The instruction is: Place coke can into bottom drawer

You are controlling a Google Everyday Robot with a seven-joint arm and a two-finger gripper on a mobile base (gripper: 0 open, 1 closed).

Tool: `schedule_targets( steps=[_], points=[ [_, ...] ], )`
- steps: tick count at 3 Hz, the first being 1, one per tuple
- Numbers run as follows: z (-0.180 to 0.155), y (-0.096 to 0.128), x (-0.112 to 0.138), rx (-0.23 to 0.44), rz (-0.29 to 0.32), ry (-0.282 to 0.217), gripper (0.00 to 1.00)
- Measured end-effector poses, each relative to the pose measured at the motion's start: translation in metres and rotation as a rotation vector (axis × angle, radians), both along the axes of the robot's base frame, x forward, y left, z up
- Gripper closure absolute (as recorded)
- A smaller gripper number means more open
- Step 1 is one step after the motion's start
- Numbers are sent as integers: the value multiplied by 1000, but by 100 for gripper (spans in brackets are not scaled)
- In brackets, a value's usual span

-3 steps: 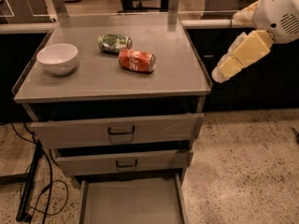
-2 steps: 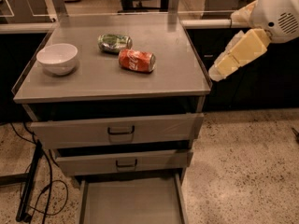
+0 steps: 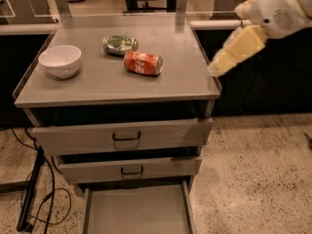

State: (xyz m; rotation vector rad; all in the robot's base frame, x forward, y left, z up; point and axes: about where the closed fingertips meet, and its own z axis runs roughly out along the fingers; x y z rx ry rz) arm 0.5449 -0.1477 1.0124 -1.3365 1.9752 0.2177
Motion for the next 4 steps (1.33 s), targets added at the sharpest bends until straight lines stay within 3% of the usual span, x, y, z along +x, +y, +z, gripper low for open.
schedule_targets(
  steps=[1,2,3,4],
  points=[
    [10,19,67,25,-40,-104,0],
    [27,23,150,185,-126,-191,0],
    [27,23,150,185,-125,-190,0],
    [0,55,150,196,-68,-137,0]
  ],
)
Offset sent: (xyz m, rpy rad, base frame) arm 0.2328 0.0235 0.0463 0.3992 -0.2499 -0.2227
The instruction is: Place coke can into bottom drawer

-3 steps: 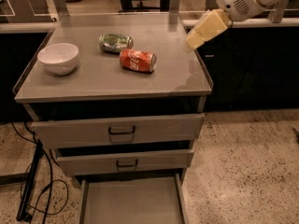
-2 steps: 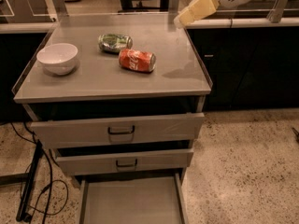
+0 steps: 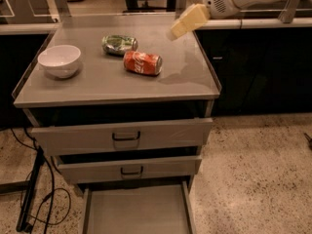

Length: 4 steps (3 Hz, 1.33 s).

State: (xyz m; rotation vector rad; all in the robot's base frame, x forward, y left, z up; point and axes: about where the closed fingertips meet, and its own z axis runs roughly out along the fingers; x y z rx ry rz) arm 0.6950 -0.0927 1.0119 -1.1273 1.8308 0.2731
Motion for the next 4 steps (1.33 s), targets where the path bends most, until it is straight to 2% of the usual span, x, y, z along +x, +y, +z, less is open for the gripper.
schedule_targets(
  steps=[1,2,3,4],
  points=[
    [-28,36,-6,29,44,45,0],
    [-97,90,-11,78,52,121,0],
    [-98,91,-11,78,52,121,0],
    [-112,104,-5,80,66,137,0]
  ],
)
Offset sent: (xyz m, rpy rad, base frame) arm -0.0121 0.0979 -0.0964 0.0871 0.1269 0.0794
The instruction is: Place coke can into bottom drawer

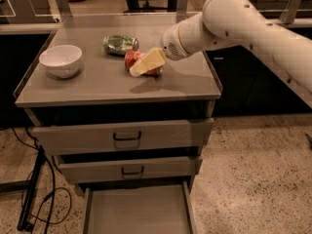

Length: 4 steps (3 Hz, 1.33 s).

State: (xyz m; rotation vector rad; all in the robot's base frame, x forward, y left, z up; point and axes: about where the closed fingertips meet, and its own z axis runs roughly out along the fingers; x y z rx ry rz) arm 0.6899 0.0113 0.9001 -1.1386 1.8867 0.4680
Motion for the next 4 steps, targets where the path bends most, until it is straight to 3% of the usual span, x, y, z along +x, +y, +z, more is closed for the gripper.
schedule_targets(
  steps=[2,4],
  points=[
    [-56,27,20,-35,9,35,0],
    [-56,27,20,-35,9,35,42]
  ],
)
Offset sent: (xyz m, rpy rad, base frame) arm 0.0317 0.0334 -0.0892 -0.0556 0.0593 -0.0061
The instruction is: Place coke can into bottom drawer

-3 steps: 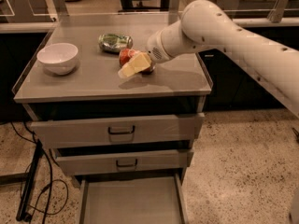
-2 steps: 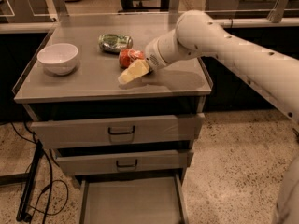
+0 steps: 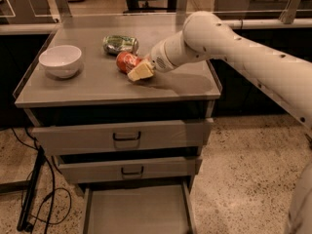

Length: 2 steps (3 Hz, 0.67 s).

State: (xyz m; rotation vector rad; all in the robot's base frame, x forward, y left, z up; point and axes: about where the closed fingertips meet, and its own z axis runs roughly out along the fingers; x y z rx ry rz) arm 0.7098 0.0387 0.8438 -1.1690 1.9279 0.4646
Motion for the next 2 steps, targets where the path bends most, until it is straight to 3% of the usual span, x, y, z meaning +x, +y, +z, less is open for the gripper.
schedule_targets(
  steps=[2],
  points=[
    [0,0,0,0,0,0,89]
  ],
)
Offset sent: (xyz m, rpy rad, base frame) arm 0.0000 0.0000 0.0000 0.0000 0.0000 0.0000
